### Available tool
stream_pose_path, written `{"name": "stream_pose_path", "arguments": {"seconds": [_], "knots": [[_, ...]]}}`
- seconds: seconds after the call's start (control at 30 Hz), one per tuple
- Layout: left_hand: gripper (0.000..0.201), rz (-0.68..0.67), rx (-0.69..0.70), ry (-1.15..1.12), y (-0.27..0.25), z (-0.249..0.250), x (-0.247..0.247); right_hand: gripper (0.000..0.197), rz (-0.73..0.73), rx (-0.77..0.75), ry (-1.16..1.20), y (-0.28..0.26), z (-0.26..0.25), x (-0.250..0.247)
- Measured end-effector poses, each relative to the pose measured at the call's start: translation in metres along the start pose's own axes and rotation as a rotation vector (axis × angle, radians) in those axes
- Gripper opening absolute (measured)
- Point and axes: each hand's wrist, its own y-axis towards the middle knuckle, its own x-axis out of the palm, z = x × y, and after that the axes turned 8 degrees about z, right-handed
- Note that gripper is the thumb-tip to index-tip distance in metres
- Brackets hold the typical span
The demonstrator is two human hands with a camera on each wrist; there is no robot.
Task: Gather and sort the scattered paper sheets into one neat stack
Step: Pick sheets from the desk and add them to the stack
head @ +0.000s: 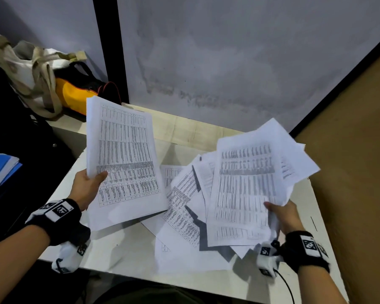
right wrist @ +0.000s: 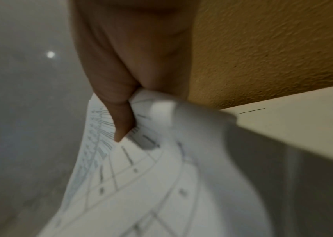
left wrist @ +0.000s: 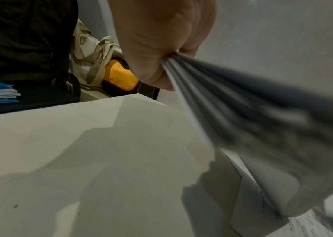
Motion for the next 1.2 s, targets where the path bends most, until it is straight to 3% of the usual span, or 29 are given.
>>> {"name": "stream_pose_path", "arguments": {"seconds": [0.17, 0.27, 0.4, 0.5, 0.53, 0.6, 0.73, 0.87, 0.93, 0.97, 1.0, 1.1, 1.2], "knots": [[0.025, -0.027, 0.0, -0.008, -0.001, 0.002, 0.008, 0.033, -0.104, -0.005, 0.181, -0.004, 0.0, -0.008], [0.024, -0.091, -0.013, -0.037, -0.005, 0.008, 0.013, 0.046, -0.214, 0.017, 0.258, -0.012, -0.004, 0.0], [0.024, -0.219, -0.028, -0.096, -0.015, 0.019, 0.027, 0.037, -0.328, 0.051, 0.35, -0.025, -0.024, 0.019], [0.026, -0.311, -0.048, -0.114, -0.022, 0.024, 0.042, 0.077, -0.407, 0.08, 0.356, -0.035, -0.038, 0.044], [0.024, -0.353, -0.05, -0.113, -0.026, 0.026, 0.047, 0.072, -0.441, 0.089, 0.353, -0.038, -0.043, 0.053], [0.018, -0.451, -0.025, -0.094, -0.033, 0.032, 0.057, 0.044, -0.507, 0.1, 0.332, -0.045, -0.052, 0.069], [0.016, -0.525, 0.045, -0.068, -0.047, 0.046, 0.07, 0.042, -0.581, 0.123, 0.351, -0.048, -0.062, 0.082], [0.032, -0.494, -0.017, -0.327, -0.055, 0.06, 0.078, 0.042, -0.444, 0.002, 0.37, -0.051, -0.074, 0.081], [0.067, -0.454, 0.01, -0.48, -0.056, 0.063, 0.082, 0.035, -0.334, -0.092, 0.353, -0.059, -0.081, 0.081], [0.08, -0.434, 0.07, -0.452, -0.058, 0.065, 0.085, 0.029, -0.281, -0.151, 0.323, -0.061, -0.082, 0.081], [0.077, -0.408, 0.154, -0.39, -0.061, 0.067, 0.089, 0.023, -0.234, -0.202, 0.303, -0.064, -0.084, 0.082], [0.033, -0.273, 0.281, -0.269, -0.063, 0.068, 0.099, 0.019, -0.131, -0.27, 0.284, -0.066, -0.082, 0.084], [0.03, -0.274, 0.292, -0.272, -0.064, 0.063, 0.103, 0.011, -0.194, -0.238, 0.171, -0.068, -0.075, 0.086]]}}
